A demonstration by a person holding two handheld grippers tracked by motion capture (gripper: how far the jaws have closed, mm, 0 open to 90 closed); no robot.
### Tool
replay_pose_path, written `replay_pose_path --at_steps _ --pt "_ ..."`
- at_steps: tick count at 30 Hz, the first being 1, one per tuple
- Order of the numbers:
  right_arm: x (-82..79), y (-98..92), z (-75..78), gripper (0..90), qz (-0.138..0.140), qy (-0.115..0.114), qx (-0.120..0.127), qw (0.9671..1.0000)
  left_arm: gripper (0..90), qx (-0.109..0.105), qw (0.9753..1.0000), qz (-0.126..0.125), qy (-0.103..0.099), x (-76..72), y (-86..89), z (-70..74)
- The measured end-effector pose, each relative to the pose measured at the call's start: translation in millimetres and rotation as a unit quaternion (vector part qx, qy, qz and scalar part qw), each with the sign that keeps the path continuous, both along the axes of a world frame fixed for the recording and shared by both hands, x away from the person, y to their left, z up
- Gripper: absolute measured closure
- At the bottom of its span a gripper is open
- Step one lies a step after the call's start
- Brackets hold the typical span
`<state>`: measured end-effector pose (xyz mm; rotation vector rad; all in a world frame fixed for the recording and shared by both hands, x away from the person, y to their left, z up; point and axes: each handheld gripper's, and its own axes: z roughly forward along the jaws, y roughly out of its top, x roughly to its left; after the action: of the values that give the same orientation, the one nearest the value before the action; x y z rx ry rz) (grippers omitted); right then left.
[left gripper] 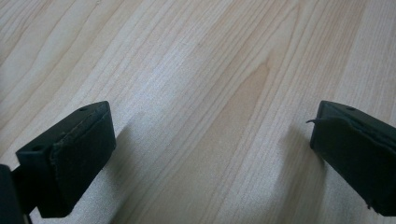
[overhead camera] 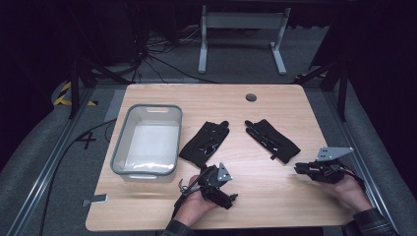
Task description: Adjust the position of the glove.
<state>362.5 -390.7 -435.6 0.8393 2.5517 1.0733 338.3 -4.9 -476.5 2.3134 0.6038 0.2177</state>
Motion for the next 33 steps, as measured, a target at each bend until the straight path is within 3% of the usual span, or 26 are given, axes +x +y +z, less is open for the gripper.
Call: replay_pose_path --at_steps 3,14,17,25,33 --pt "5.1 2.1 3.3 89.7 0.005 -0.003 0.001 1.0000 0.4 0.000 1.0000 -0.001 0.000 0.2 0.0 0.0" --pt "29.8 12.5 14.0 90.0 0.015 -0.013 0.000 0.9998 0.4 0.000 1.0000 -0.001 0.000 0.1 0.0 0.0" --pt "42.9 13.2 18.5 90.0 0.009 -0.018 0.005 0.9998 0.4 0.000 1.0000 -0.001 0.000 0.2 0.0 0.0" --pt "60.6 16.6 14.4 90.0 0.002 -0.011 0.003 0.9999 0.3 0.000 1.0000 -0.001 0.000 0.2 0.0 0.0" --pt "75.1 24.3 1.8 90.0 0.003 0.006 -0.017 0.9998 0.3 0.000 1.0000 -0.001 0.000 0.2 0.0 0.0"
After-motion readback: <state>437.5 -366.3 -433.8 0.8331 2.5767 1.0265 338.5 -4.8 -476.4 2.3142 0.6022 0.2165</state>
